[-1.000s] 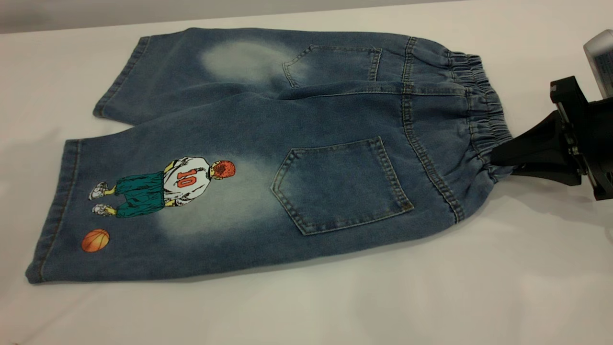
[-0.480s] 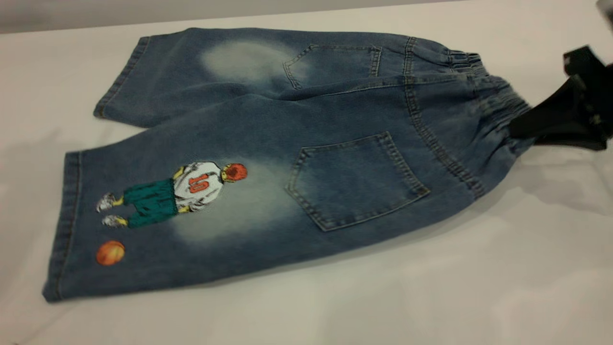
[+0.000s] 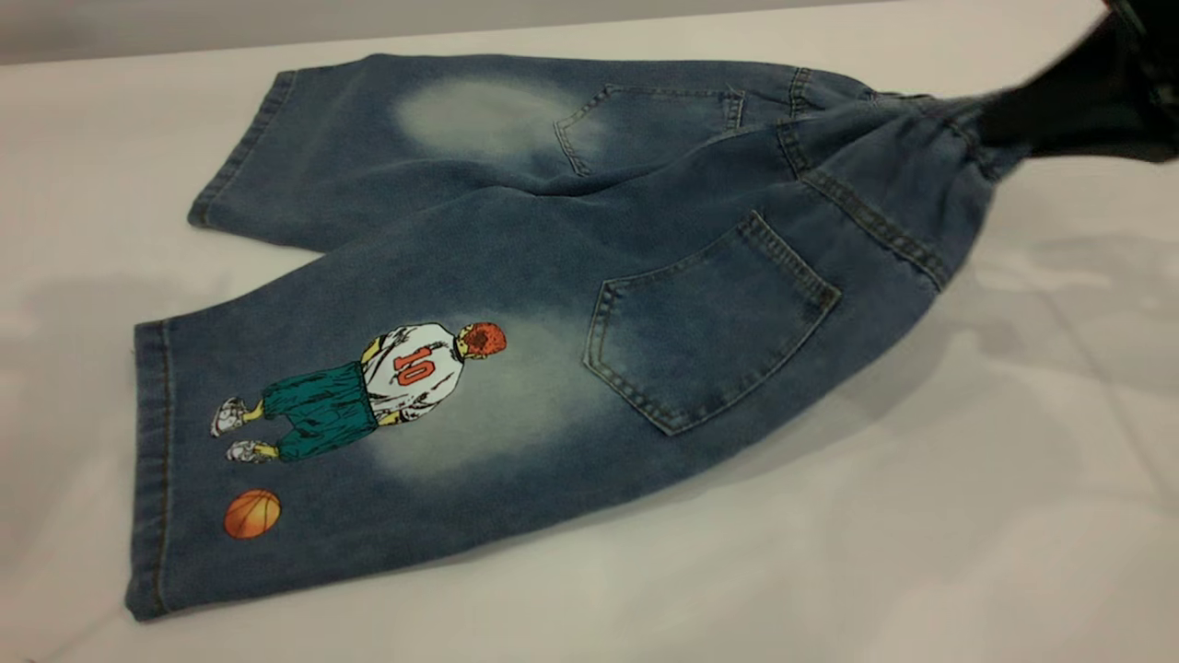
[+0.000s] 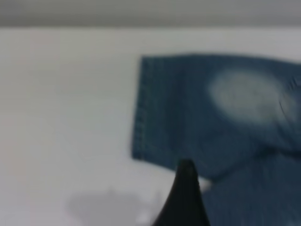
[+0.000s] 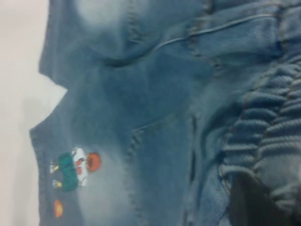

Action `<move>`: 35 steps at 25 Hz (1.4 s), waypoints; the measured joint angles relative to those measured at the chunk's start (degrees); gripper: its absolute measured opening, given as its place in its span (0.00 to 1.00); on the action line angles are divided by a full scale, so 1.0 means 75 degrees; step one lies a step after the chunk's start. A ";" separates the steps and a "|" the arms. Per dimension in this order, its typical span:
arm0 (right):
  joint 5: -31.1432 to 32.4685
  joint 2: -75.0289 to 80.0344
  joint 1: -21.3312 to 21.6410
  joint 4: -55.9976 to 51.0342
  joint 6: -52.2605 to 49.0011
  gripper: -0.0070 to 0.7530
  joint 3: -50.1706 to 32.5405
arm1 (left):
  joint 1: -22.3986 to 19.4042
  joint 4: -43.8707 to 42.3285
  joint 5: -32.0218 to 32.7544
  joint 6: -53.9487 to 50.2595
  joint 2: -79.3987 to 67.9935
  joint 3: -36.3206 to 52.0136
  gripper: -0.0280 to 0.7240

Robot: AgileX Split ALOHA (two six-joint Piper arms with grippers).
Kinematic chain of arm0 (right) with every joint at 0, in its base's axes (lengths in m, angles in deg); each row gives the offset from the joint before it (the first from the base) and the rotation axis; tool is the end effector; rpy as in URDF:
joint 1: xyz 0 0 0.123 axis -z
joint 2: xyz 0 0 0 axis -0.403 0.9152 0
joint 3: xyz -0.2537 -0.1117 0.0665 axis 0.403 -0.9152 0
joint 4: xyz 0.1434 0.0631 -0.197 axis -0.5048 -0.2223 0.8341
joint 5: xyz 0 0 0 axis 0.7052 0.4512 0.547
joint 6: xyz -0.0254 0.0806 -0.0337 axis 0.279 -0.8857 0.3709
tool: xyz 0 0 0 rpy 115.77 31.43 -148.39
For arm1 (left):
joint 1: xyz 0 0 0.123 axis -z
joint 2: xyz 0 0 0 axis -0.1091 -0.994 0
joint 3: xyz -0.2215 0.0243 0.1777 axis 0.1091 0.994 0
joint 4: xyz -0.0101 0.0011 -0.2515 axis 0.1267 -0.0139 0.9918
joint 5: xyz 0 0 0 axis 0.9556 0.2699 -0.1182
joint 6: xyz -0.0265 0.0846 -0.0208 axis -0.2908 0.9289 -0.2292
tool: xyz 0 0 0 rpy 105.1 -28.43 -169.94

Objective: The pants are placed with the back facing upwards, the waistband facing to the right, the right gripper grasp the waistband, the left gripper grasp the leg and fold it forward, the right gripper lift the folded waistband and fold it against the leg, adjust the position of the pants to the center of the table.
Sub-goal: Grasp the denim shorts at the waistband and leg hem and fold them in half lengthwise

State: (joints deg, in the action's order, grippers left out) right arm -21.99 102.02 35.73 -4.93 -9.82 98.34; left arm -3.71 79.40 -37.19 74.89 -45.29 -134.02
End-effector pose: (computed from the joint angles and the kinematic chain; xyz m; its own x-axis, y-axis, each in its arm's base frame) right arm 0.3024 0.0034 0.1180 -0.8871 0.2878 -0.3607 -0.0563 0.7083 0.7037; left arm 0.2841 -0.0234 0.3269 -0.7075 -0.0011 -0.7067 0.1038 0.9890 -0.1056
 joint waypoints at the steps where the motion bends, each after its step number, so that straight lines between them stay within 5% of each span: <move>1: -0.0065 0.0015 -0.0115 0.0191 -0.0187 0.06 0.0118 | 0.0087 0.0017 0.0165 0.0130 -0.0060 0.0000 0.76; 9: -0.0484 0.0024 -0.0380 0.1306 -0.1400 0.06 0.0852 | 0.0945 0.0120 0.1541 0.0297 -0.0935 0.0007 0.76; 19: -0.0987 -0.0059 -0.0376 0.1900 -0.1932 0.06 0.0871 | 0.1847 0.0093 0.2132 0.0186 -0.2496 0.0007 0.76; 28: -0.1086 -0.0187 -0.0376 0.1924 -0.1966 0.06 0.0871 | 0.1981 -0.0047 0.3073 0.0218 -0.3157 0.0455 0.76; 35: -0.1107 -0.0187 -0.0376 0.1937 -0.1966 0.06 0.0871 | 0.1981 0.0352 0.1772 0.0199 -0.3145 0.1882 0.76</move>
State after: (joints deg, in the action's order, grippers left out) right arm -30.29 100.61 32.91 9.60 -24.56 104.88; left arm 11.15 82.04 -23.90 76.38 -68.88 -119.91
